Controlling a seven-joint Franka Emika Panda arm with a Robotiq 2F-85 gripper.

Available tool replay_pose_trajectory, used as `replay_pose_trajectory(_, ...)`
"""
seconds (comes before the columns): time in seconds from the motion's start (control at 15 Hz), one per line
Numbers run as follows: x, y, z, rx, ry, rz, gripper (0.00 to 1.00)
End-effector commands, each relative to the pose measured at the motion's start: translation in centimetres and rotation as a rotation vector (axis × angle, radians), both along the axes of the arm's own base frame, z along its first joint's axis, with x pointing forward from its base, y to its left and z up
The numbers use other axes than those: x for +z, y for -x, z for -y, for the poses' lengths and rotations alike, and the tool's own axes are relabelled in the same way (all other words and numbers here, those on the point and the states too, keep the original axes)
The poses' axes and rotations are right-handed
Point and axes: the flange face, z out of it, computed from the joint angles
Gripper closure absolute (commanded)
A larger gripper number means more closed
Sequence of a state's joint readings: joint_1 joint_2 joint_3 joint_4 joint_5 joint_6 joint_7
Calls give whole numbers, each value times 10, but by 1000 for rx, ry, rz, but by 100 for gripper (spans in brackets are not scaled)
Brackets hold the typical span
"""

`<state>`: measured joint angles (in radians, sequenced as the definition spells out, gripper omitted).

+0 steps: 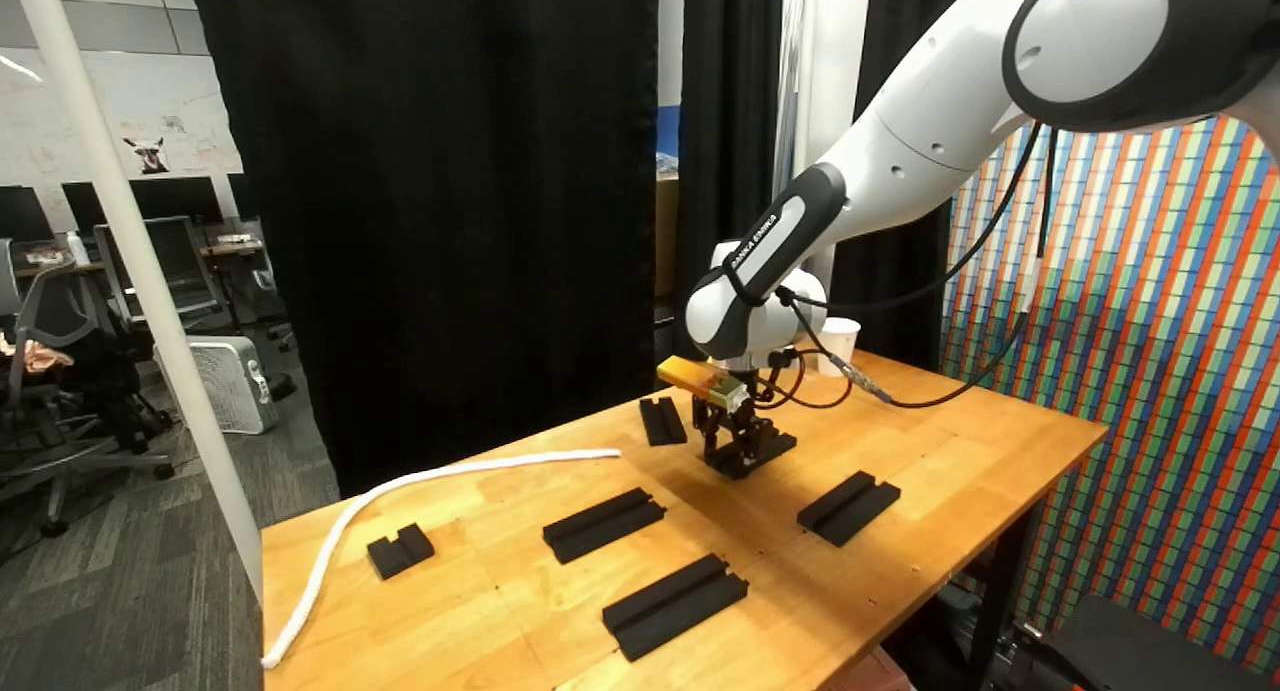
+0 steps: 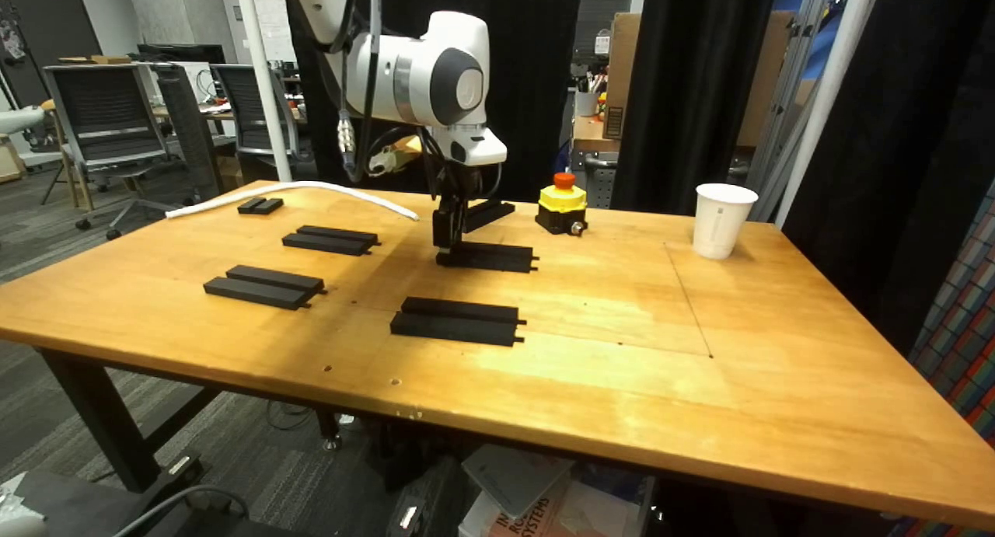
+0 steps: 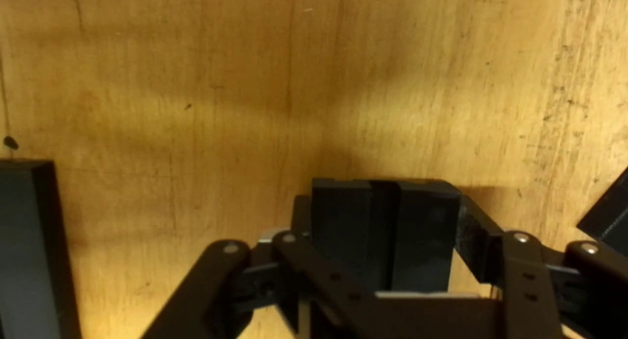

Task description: Arrange the black objects on the table

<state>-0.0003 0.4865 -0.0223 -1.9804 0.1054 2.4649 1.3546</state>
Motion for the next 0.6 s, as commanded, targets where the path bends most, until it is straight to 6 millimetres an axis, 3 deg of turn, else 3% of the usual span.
replay_pose_trajectory(0.0,5,-5,-4,-2,-19,19,55)
replay_pose_trajectory(0.2,14,-7,-14,-5,-55,30,55)
replay_pose_trajectory(0.53,30,-13,-56,4,-150,44,55)
